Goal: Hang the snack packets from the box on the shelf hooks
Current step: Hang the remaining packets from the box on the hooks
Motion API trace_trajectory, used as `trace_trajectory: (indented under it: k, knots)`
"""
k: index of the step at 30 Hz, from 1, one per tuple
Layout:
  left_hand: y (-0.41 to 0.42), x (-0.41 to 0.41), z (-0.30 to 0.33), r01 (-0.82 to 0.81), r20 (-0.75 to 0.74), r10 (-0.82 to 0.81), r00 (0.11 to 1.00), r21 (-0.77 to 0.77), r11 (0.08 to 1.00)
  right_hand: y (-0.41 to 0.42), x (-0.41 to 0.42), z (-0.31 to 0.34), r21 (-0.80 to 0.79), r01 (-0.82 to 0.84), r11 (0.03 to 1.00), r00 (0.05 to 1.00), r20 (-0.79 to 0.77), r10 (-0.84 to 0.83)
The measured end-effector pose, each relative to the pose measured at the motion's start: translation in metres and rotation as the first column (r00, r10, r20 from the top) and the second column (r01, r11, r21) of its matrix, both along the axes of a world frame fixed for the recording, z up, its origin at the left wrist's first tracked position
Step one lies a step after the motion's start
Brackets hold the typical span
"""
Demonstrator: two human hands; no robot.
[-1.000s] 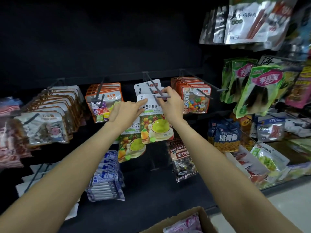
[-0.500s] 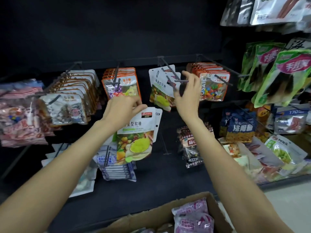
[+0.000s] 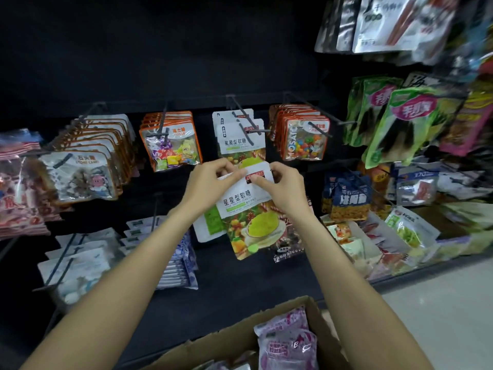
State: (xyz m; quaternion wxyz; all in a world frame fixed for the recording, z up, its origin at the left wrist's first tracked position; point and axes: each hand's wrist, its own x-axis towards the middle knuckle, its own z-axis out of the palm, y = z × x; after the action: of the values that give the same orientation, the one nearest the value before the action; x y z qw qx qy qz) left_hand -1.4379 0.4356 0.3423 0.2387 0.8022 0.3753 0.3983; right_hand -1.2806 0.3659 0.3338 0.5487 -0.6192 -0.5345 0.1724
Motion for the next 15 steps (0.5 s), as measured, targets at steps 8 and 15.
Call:
trace_trajectory:
  k: [8,15]
  knots:
    - [0.004,-0.021,-0.006,-0.137,-0.326,0.291,0.899,0.42,0.897,0.008,0.029,-0.006,0.089,0.017,0.996,0.917,-0.399,0.019]
    - [0.013,-0.02,-0.008,-0.343,-0.183,0.404,0.896,0.291,0.893,0.03,0.019,0.002,0.157,-0.023,0.987,0.932,-0.353,0.078]
